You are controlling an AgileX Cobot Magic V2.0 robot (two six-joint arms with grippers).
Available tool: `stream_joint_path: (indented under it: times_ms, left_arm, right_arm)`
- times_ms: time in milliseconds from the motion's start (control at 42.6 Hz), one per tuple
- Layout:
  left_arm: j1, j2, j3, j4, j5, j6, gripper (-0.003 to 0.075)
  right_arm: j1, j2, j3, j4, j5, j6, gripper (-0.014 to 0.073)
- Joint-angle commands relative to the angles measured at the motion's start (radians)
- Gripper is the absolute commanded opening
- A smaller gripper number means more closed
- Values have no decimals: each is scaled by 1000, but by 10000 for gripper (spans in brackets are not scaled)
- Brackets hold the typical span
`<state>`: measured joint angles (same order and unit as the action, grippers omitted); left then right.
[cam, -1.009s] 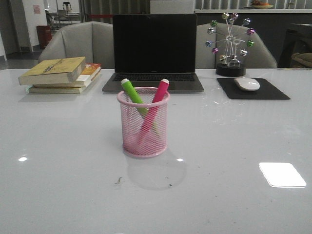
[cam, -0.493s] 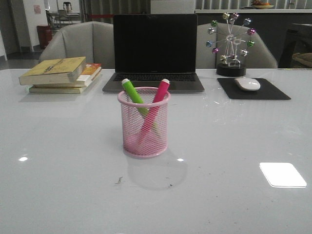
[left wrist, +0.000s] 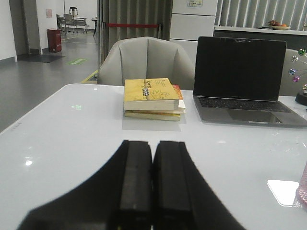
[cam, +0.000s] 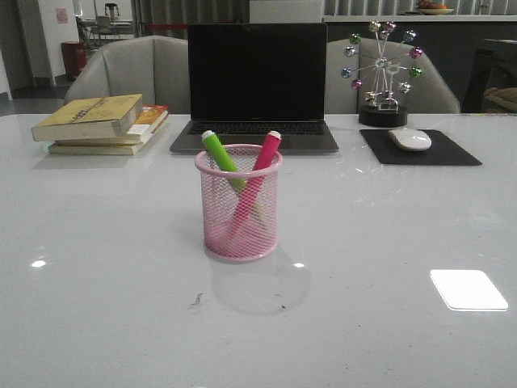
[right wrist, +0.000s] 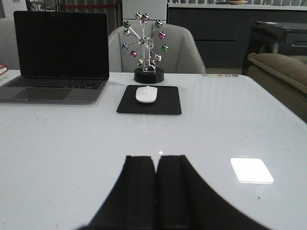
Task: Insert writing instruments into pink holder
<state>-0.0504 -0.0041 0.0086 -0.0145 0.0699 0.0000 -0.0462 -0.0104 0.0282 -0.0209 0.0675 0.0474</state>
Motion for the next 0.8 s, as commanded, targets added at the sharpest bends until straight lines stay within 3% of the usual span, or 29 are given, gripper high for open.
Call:
stream_joint_path:
  times_ms: [0,775]
  left_arm:
    - [-8,-19,0,-2,-87,-11,97]
    - [-8,-19,0,-2,-87,-11,97]
  right_arm:
    - [19,-22,-12,-24,-110,-12,58]
    - [25,-22,-12,-35,-124,-12,58]
